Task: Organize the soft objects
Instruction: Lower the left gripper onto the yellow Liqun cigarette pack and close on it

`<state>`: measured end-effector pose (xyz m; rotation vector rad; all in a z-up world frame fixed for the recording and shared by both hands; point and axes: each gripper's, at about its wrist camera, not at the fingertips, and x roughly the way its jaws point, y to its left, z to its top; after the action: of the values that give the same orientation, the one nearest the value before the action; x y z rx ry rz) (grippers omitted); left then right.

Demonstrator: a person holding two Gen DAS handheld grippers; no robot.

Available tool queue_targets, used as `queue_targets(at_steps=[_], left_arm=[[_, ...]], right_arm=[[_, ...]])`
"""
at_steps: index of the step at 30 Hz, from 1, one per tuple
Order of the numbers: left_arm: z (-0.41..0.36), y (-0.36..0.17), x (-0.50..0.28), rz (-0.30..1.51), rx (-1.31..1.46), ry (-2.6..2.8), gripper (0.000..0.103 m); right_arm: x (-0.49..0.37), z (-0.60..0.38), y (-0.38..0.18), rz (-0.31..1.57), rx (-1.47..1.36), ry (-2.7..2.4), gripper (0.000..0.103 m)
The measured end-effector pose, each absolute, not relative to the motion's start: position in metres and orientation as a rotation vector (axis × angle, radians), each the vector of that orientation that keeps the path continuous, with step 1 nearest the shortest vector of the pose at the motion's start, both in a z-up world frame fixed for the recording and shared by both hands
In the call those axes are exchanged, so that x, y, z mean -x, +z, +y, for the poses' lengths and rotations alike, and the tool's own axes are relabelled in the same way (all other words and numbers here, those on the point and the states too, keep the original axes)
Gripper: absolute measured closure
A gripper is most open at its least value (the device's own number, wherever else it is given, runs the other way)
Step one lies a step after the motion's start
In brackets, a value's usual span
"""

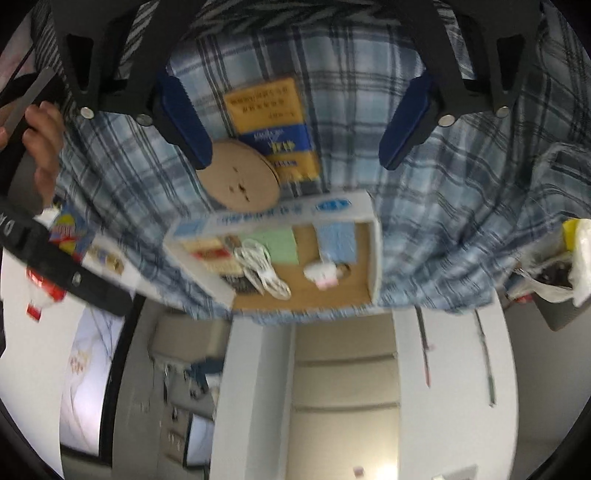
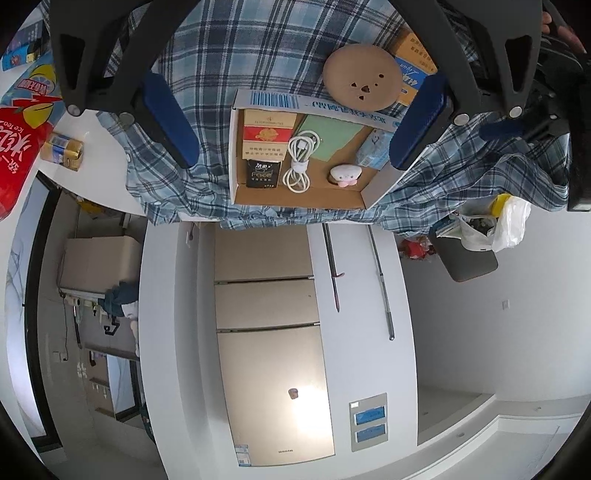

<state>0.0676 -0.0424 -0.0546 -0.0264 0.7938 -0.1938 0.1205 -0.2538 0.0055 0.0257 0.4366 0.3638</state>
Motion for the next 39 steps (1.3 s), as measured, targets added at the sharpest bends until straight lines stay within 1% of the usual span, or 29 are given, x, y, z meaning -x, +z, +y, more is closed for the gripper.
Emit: queue_targets(at_steps=[4,5,12,13,14,17,18,19,20,24,30,31,32,33,39], left_arm=[[-0.052,-0.071,-0.082,0.925,0.031,-0.238,0.020],[-0.055,-0.074,-0.084,0.942,0.022,-0.240,0.021],[-0.067,-0.089,-0.087,0.994,-0.048,-0.246,0.021],[-0.069,-0.092,-0.088,1.004,-0.062,-0.242,0.023],[-0.070,-0.094,-0.088,1.014,-0.073,-0.237,0.027],[-0.068,-0.097,-0.091,1.029,-0.064,-0.229,0.029],[-0.066,-0.097,-0.091,1.027,-0.054,-0.232,0.031],[-0.064,-0.096,-0.091,1.022,-0.044,-0.233,0.038],[-0.063,-0.096,-0.090,1.021,-0.038,-0.234,0.043],[-0.060,-0.091,-0.087,0.996,-0.026,-0.232,0.045],[-0.051,-0.071,-0.072,0.872,-0.035,-0.207,0.048],[-0.049,-0.068,-0.070,0.848,-0.032,-0.202,0.050],[-0.047,-0.065,-0.069,0.835,-0.026,-0.197,0.070],[-0.043,-0.063,-0.069,0.827,-0.014,-0.196,0.071],[-0.033,-0.067,-0.078,0.870,0.033,-0.196,0.071]], right_arm=[[-0.123,-0.255,0.005,0.448,-0.024,0.356,0.000],[-0.123,-0.256,0.005,0.448,-0.028,0.354,0.000],[-0.127,-0.260,0.004,0.473,-0.050,0.345,0.000],[-0.127,-0.260,0.004,0.475,-0.050,0.343,0.000],[-0.127,-0.260,0.004,0.475,-0.049,0.343,0.000],[-0.127,-0.260,0.003,0.477,-0.047,0.340,0.000],[-0.128,-0.259,0.003,0.480,-0.045,0.339,0.000],[-0.128,-0.259,0.002,0.484,-0.043,0.338,0.000],[-0.129,-0.259,0.002,0.487,-0.042,0.336,0.000],[-0.129,-0.258,0.000,0.483,-0.036,0.312,0.000],[-0.131,-0.262,0.000,0.494,-0.052,0.307,0.000],[-0.131,-0.262,0.000,0.495,-0.055,0.308,0.000],[-0.132,-0.262,-0.001,0.496,-0.056,0.308,0.000],[-0.132,-0.262,-0.001,0.496,-0.054,0.308,0.000],[-0.133,-0.260,-0.003,0.505,-0.046,0.307,0.000]])
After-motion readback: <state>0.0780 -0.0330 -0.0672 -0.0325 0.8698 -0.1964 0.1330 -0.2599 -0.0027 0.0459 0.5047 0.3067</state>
